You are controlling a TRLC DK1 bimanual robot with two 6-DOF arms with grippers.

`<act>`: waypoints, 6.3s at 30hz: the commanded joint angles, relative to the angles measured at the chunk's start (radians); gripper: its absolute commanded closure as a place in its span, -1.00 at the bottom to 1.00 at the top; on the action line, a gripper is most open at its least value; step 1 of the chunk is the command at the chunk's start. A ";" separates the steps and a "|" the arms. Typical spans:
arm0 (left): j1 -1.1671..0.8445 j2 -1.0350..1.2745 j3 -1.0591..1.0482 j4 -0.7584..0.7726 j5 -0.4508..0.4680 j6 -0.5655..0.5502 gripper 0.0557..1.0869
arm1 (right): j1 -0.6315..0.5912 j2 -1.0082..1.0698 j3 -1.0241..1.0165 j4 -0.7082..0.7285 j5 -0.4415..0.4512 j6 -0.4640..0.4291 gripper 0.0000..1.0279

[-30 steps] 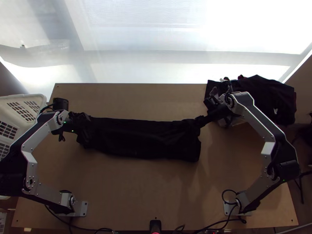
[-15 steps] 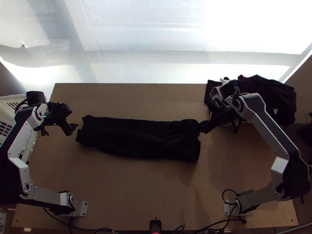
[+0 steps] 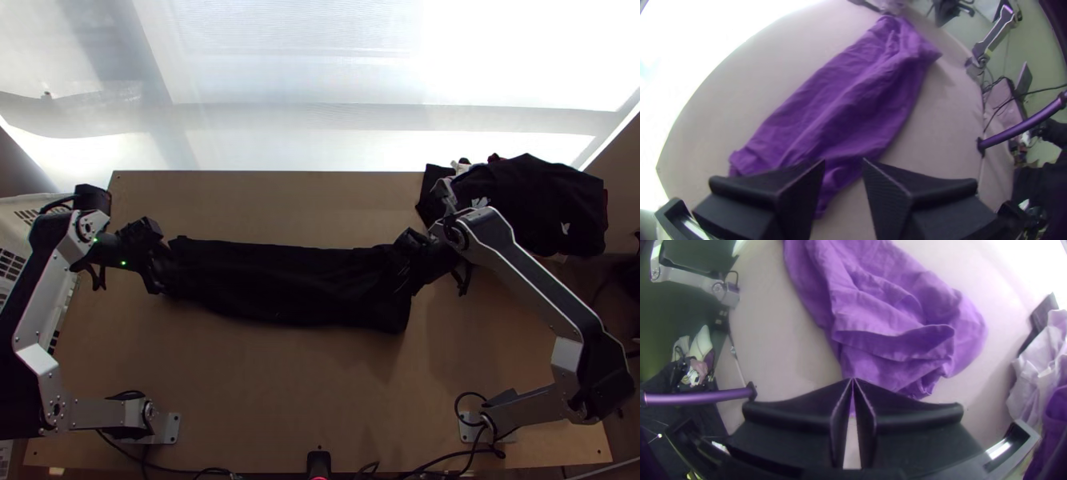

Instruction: Fold the t-shirt

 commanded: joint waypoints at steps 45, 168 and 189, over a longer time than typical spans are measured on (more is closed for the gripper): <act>-0.146 -0.275 -0.594 0.680 -0.462 0.032 -0.91 | 0.154 0.311 0.044 0.167 -0.243 -0.047 0.95; -0.809 -0.175 -0.614 1.353 -0.515 0.438 0.93 | -0.284 -0.041 0.027 -0.063 -0.463 -0.179 0.95; -1.171 0.319 -0.030 1.293 -0.528 0.624 0.93 | -0.654 -0.304 -0.140 -0.141 -0.538 -0.259 0.95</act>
